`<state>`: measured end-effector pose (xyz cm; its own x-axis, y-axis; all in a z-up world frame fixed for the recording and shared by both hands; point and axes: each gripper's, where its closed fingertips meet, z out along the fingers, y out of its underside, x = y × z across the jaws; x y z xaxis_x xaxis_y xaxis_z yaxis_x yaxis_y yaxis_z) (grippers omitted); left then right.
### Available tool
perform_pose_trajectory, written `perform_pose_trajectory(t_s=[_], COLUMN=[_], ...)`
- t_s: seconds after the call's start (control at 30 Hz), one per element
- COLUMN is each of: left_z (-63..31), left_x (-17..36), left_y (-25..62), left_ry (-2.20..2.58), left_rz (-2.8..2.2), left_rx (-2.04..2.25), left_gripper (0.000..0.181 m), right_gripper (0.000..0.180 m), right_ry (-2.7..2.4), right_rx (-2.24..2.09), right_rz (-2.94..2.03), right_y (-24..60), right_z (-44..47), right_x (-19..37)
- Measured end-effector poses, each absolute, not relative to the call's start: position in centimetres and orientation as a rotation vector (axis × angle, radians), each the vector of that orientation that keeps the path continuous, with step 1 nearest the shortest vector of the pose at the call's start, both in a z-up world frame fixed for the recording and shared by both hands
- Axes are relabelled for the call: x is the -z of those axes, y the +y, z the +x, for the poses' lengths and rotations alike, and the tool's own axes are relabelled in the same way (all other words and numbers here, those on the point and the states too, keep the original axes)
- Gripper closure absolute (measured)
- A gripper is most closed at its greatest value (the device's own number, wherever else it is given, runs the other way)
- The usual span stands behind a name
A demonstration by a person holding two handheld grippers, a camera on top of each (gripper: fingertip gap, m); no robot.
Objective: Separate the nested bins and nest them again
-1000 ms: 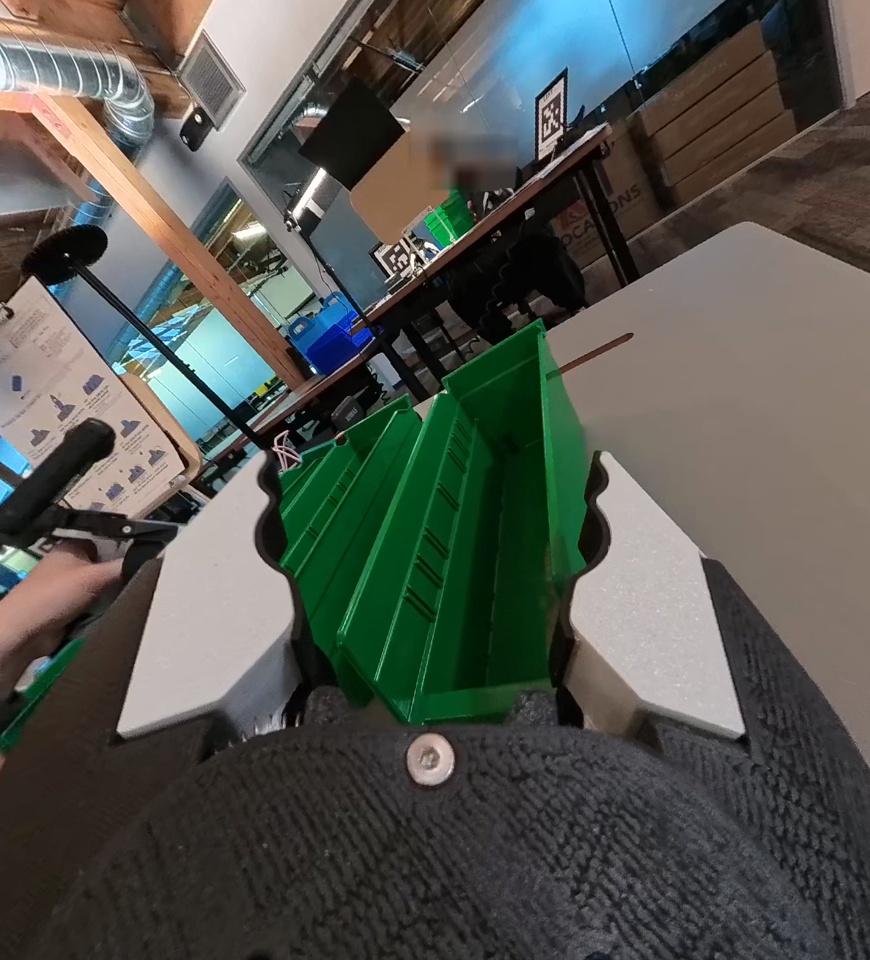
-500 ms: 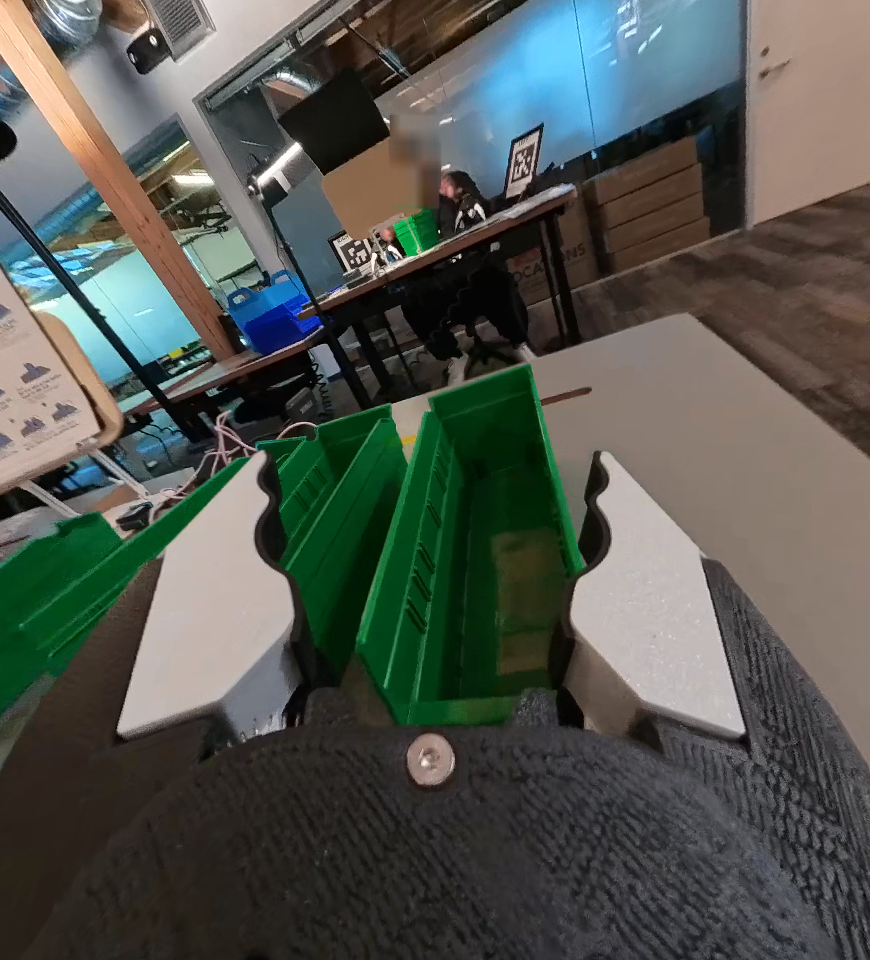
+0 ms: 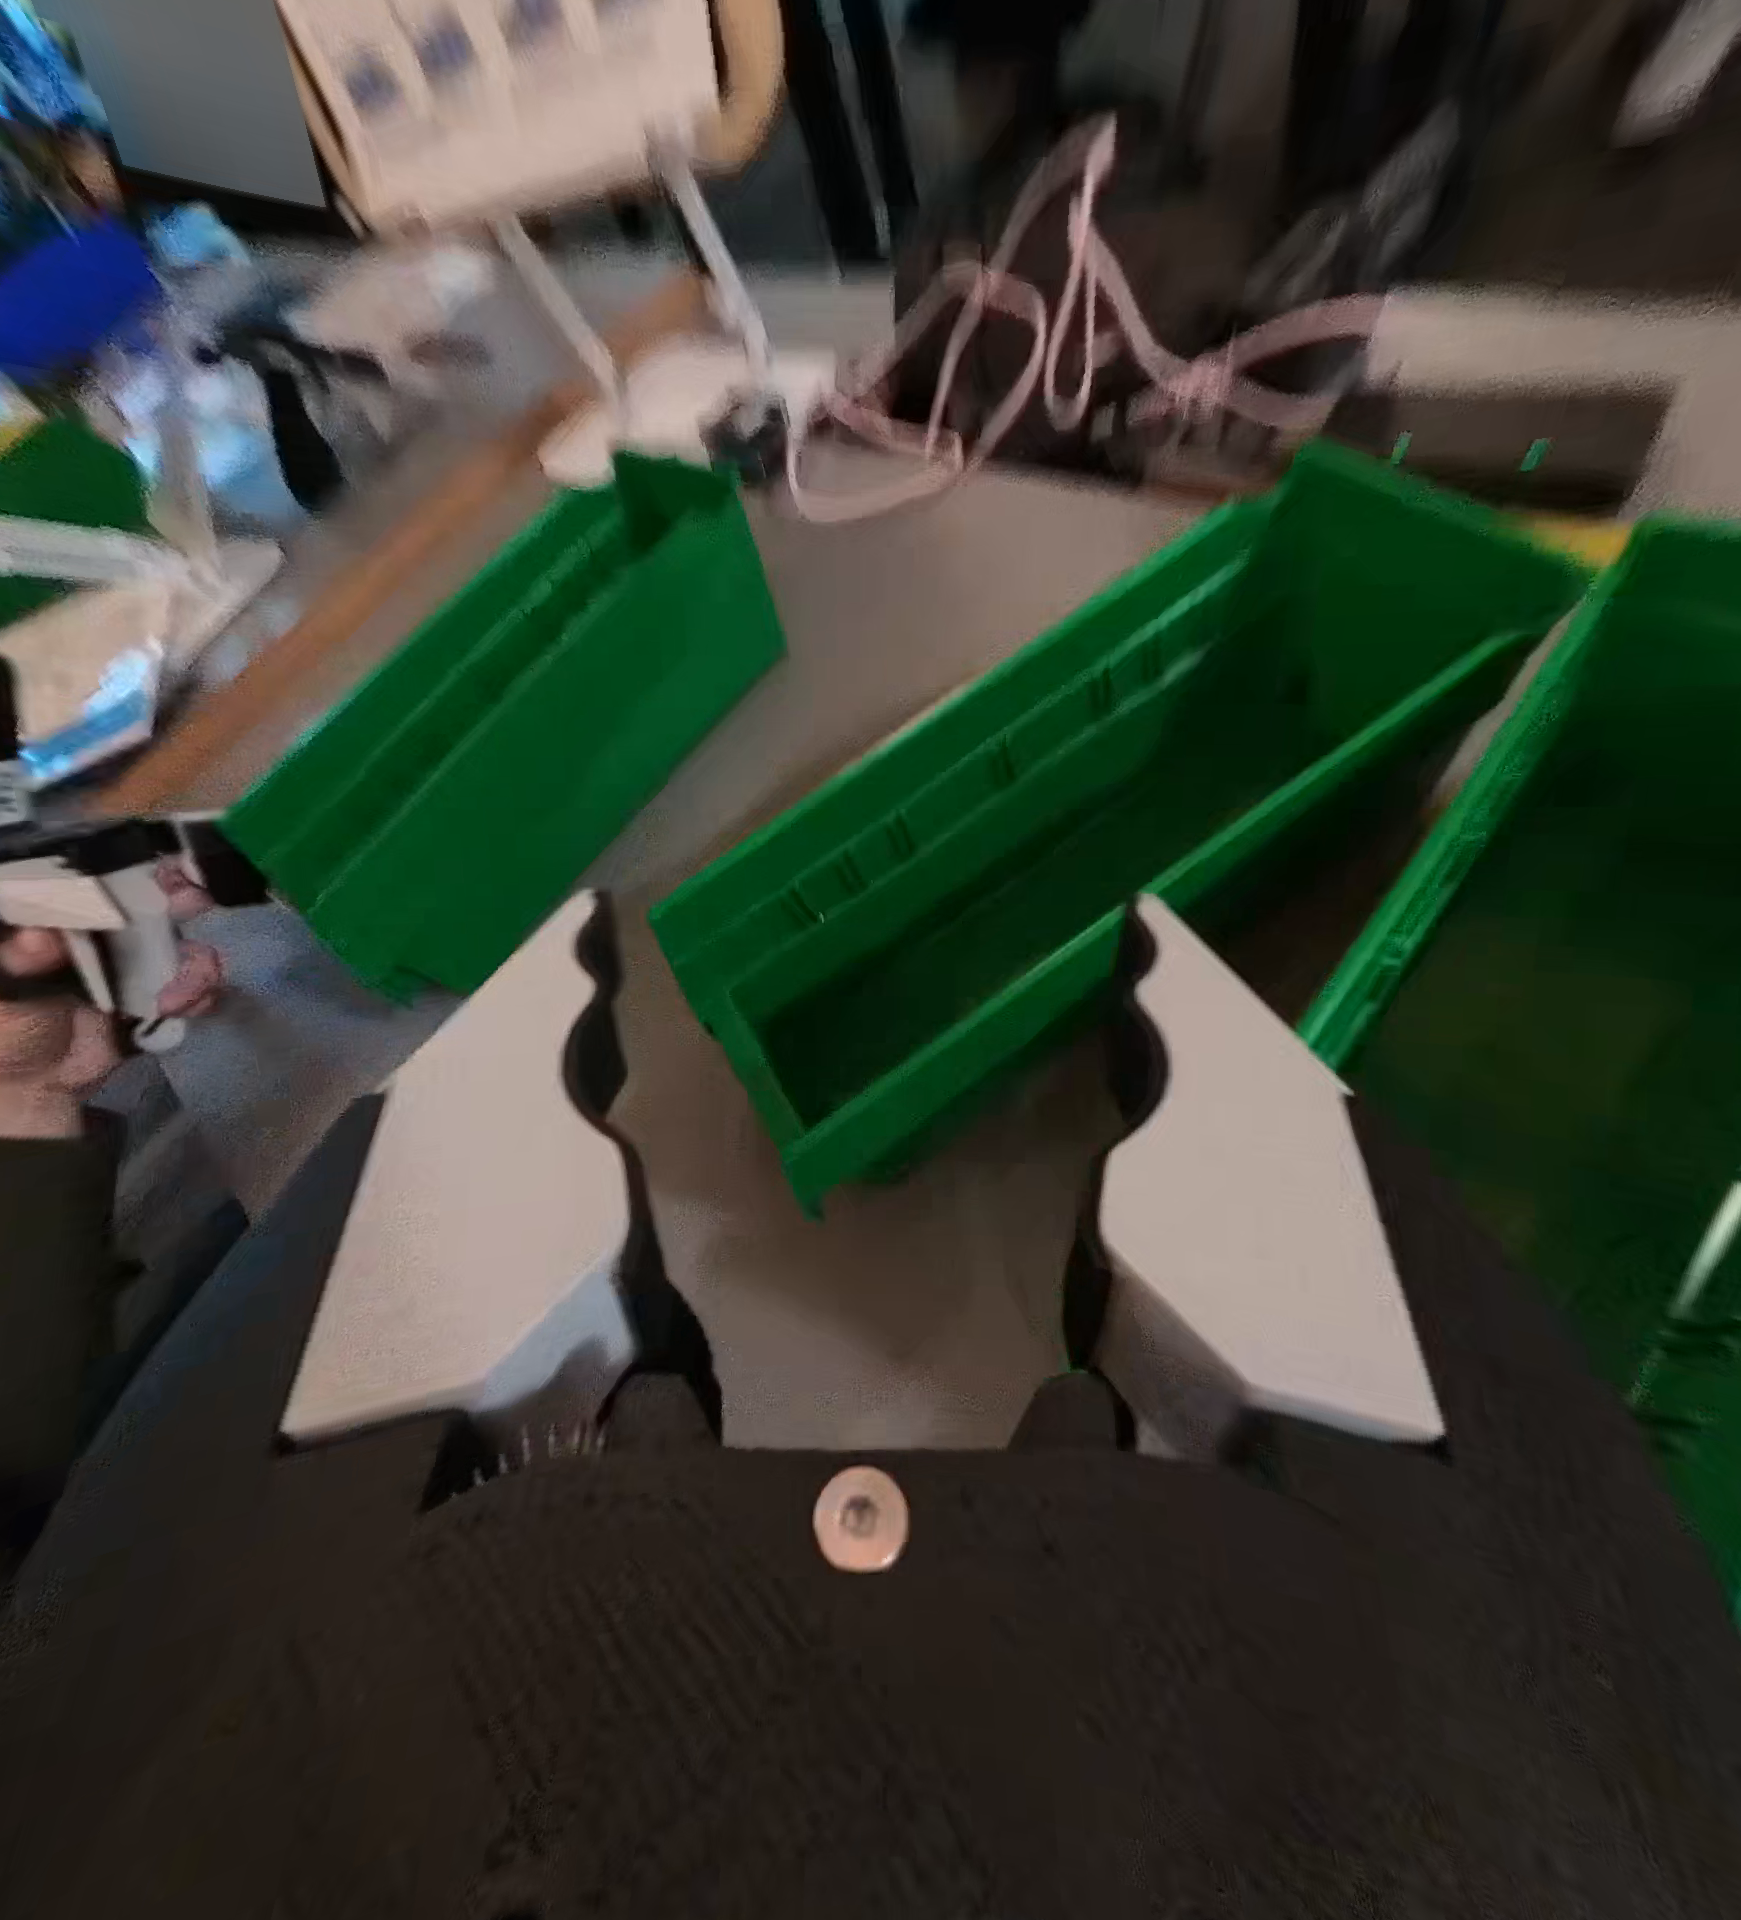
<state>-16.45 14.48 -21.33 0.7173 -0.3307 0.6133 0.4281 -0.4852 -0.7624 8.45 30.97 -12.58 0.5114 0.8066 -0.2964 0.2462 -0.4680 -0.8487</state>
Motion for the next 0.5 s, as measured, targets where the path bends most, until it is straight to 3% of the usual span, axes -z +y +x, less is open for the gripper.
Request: perform_pose_trajectory(t_s=[0.13, 0.23, 0.37, 0.5], left_z=[-15.1, -13.9, -15.5, -25.4], left_x=[20.9, 21.2, 20.2, 17.3], left_y=[14.8, 15.0, 14.6, 13.1], left_ry=[-0.078, -0.028, 0.054, -0.196], left_rz=[-1.825, -1.829, -1.788, -1.650], left_rx=[0.964, 0.945, 0.838, 0.445], left_gripper=[0.024, 0.031, 0.043, 0.057], right_gripper=[0.053, 0.040, 0.026, 0.023], right_ry=[-0.892, -0.841, -0.784, -0.712], right_rx=[-0.797, -0.729, -0.571, -0.416], right_rz=[-2.300, -2.493, -2.688, -2.801], right_y=[33.6, 34.7, 35.3, 36.1], right_z=[4.9, 3.7, 3.2, 3.1], right_x=[15.9, 17.5, 20.0, 22.1])
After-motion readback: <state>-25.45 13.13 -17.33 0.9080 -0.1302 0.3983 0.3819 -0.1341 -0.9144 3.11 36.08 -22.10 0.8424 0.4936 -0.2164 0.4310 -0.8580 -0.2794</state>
